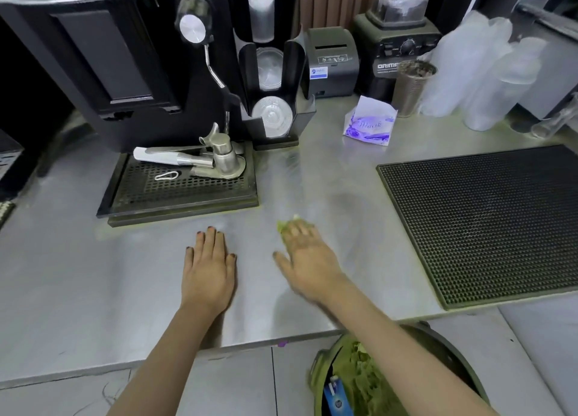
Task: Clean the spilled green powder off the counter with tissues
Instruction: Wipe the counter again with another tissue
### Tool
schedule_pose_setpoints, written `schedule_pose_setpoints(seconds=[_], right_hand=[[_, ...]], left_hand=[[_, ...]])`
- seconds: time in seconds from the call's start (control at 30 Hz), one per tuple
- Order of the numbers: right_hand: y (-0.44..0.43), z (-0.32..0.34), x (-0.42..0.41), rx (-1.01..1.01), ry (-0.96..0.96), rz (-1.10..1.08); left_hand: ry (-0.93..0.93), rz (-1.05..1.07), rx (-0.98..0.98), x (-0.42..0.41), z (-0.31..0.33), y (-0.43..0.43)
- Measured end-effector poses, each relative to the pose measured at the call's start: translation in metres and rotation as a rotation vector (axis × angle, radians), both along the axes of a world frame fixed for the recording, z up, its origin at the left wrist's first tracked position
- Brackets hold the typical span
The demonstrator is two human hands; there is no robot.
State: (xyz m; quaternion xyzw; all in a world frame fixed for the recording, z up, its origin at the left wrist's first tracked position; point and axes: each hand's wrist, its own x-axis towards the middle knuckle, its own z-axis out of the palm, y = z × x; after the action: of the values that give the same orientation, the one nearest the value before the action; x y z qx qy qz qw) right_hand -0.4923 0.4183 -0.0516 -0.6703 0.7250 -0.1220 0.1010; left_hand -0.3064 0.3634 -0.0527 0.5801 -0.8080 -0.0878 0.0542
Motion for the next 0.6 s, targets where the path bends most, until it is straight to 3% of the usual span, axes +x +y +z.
schedule_pose_setpoints(seconds=[0.1, 0.2, 0.27, 0.37, 0.5, 0.6], right_hand=[[0.033, 0.007, -0.021, -0.076, 0.022, 0.024], [-0.007, 0.005, -0.079, -0.085, 0.115, -0.297], [-0.047, 0.01, -0.095, -0.025, 0.053, -0.45], [-0.07, 0.005, -0.057, -0.006, -0.011, -0.335], [0.011, -0.001, -0.007, -0.057, 0.04, 0.02], [0.019, 0.0, -0.045, -0.07, 0.085, -0.111]], left_hand=[[0.001, 0.012, 0.002, -0.001, -0.002, 0.001], [-0.004, 0.021, -0.007, -0.001, -0.002, 0.001], [-0.01, 0.023, -0.007, -0.001, -0.003, 0.001], [-0.001, 0.017, -0.02, 0.0, -0.005, 0.001], [0.006, 0.02, -0.01, 0.0, -0.006, 0.001], [0.012, 0.022, -0.002, 0.0, -0.007, 0.001]])
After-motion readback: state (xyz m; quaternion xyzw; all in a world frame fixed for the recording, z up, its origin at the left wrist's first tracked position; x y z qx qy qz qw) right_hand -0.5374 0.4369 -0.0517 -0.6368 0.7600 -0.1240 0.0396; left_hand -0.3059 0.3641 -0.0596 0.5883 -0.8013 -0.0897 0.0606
